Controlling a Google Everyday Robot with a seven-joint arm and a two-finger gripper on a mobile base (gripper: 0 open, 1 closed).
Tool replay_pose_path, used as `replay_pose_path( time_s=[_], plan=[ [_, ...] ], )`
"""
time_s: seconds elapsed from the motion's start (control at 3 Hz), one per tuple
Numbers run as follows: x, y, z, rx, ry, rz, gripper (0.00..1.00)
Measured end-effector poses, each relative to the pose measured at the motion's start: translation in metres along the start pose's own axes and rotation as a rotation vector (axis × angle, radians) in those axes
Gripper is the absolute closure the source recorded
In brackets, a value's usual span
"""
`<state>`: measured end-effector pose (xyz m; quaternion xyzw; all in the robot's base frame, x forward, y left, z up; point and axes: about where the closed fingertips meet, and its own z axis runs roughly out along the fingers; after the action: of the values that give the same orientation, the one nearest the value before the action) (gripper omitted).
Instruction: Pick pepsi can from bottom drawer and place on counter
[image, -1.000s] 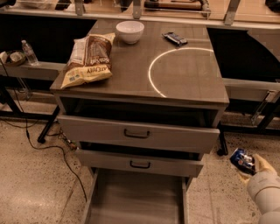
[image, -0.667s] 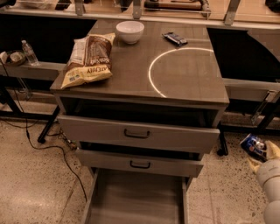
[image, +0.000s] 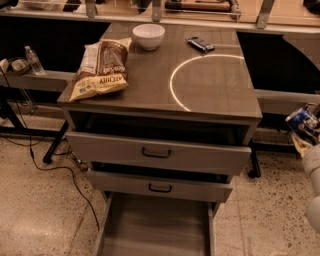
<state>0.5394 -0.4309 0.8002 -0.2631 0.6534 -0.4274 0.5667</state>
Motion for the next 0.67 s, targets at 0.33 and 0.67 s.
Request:
replay_pose_path(
  time_s=[0.33, 0.67],
  plan=[
    [-0.082, -0.011, 0.011, -0.013, -0.159, 0.081, 1.00],
    [-0.141, -0.013, 0.010, -0.044, -0.264, 0.116, 1.00]
  ],
)
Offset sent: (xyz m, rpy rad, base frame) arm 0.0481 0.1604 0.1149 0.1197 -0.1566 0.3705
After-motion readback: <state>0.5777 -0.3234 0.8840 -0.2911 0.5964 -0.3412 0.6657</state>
